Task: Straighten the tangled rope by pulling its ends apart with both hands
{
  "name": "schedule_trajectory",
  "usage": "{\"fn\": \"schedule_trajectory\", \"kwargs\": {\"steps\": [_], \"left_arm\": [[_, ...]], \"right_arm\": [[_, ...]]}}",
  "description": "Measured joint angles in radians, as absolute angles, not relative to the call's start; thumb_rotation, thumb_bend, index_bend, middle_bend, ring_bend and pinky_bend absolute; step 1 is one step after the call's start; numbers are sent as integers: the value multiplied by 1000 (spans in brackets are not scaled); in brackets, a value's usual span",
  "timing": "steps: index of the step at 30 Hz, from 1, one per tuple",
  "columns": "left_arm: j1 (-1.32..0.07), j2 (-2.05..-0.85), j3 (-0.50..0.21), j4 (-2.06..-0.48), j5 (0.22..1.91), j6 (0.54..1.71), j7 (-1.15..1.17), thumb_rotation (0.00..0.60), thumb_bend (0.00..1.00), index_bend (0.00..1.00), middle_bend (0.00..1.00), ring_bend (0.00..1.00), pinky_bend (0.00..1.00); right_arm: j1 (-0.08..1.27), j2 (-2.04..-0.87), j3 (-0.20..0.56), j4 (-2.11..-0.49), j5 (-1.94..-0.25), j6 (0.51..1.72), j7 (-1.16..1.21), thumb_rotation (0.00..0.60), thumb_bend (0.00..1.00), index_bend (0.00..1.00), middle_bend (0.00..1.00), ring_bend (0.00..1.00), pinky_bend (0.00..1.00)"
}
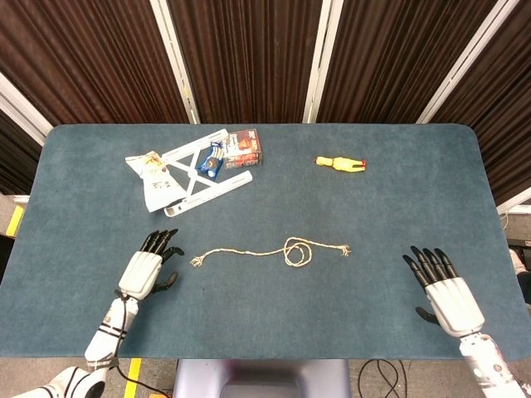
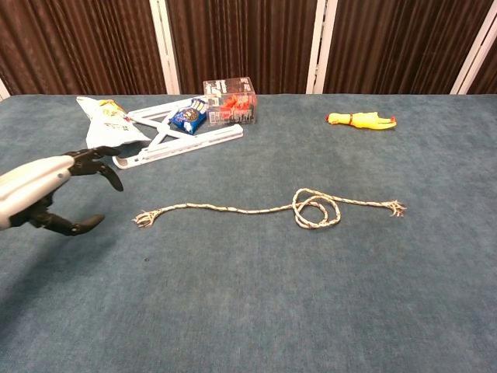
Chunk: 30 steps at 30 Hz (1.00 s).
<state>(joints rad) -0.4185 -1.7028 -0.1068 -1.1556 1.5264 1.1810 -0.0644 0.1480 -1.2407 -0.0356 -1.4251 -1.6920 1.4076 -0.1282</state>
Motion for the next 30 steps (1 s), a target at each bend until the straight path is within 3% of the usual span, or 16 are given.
{"fn": "schedule_trajectory", "kwargs": {"steps": [12, 30], "left_arm": [[-467, -1792, -146, -1130, 1433, 1128, 21, 600, 361, 395, 67, 0, 82], [-517, -1904, -176, -1049, 1345, 1089, 131, 584, 336, 443, 85, 0, 103]], "right_arm": [[248, -1280, 17, -1488, -1604, 1251, -252, 600, 125, 0, 0, 0, 0], [248, -1290, 3, -1463, -1608, 1282, -242, 600, 125, 0, 0, 0, 0]]}}
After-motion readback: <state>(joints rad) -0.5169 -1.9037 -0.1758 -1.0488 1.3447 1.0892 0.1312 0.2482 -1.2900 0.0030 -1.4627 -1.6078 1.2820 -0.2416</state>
